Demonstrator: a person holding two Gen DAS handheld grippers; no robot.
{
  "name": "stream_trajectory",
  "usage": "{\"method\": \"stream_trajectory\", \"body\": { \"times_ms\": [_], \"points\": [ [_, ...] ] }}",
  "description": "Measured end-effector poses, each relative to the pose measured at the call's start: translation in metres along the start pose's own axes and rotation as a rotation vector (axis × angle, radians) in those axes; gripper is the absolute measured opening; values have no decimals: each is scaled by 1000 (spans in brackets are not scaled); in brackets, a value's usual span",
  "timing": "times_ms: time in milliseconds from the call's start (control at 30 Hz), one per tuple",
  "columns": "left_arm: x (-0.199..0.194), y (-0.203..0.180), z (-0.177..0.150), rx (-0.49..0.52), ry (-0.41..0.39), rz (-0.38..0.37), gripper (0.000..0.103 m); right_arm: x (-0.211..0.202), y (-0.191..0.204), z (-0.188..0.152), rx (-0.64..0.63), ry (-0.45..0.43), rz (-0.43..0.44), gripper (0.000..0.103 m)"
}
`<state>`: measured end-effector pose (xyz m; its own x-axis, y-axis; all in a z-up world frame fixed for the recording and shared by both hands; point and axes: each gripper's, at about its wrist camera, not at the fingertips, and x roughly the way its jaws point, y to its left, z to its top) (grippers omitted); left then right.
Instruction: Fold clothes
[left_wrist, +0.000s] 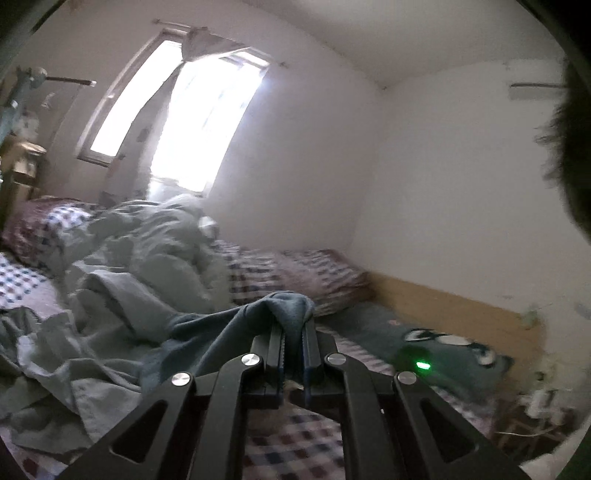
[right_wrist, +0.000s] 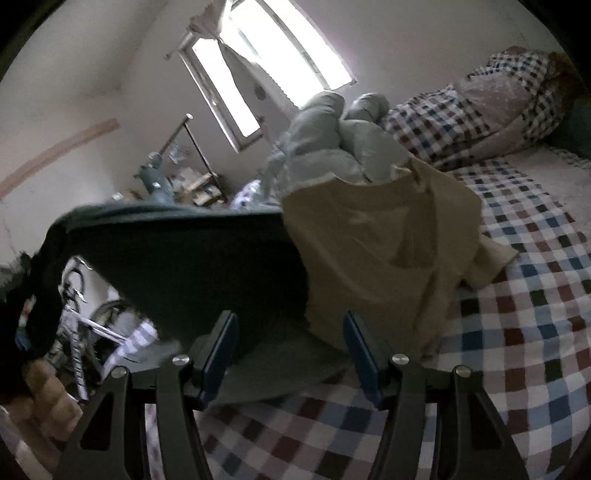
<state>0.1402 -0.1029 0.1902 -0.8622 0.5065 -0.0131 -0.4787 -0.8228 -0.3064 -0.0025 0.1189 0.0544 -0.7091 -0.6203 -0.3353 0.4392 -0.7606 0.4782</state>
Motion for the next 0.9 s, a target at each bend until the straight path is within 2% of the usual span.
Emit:
{"method": "stream_trajectory", "body": {
  "times_ms": [100, 267, 333, 400, 467, 500, 533, 567, 600, 633, 700, 900],
  "points": [
    [-10, -11, -8, 27, 50, -74, 6, -4, 3, 3, 15, -8, 39, 63],
    [-1, -12, -45, -10, 225, -89, 6, -7, -1, 2, 52, 3, 77, 63],
    [2, -20, -59, 23, 303, -95, 6, -6, -5, 1, 70, 16, 80, 63],
    [5, -28, -67, 65, 343, -96, 7, -3, -7, 1, 69, 26, 59, 64],
    [5, -32, -69, 75, 354, -95, 14, -1, -8, 1, 69, 35, 44, 64],
    [3, -31, -68, 69, 347, -94, 26, 1, -9, 0, 68, 39, 36, 64],
    [2, -30, -67, 62, 339, -93, 45, 3, -9, 0, 63, 46, 26, 64],
    [-1, -29, -66, 48, 329, -99, 56, 5, -9, 0, 62, 53, 18, 64],
    [-4, -24, -63, 23, 310, -102, 77, 8, -12, -1, 69, 63, 14, 64],
    [-7, -21, -62, 3, 291, -94, 87, 10, -14, -2, 77, 73, 11, 64],
    [-10, -11, -59, -33, 275, -77, 87, 15, -18, -4, 93, 94, 4, 64],
    [-3, 10, -60, -92, 290, -10, 87, 27, -29, -7, 121, 139, -22, 64]
  ]
}}
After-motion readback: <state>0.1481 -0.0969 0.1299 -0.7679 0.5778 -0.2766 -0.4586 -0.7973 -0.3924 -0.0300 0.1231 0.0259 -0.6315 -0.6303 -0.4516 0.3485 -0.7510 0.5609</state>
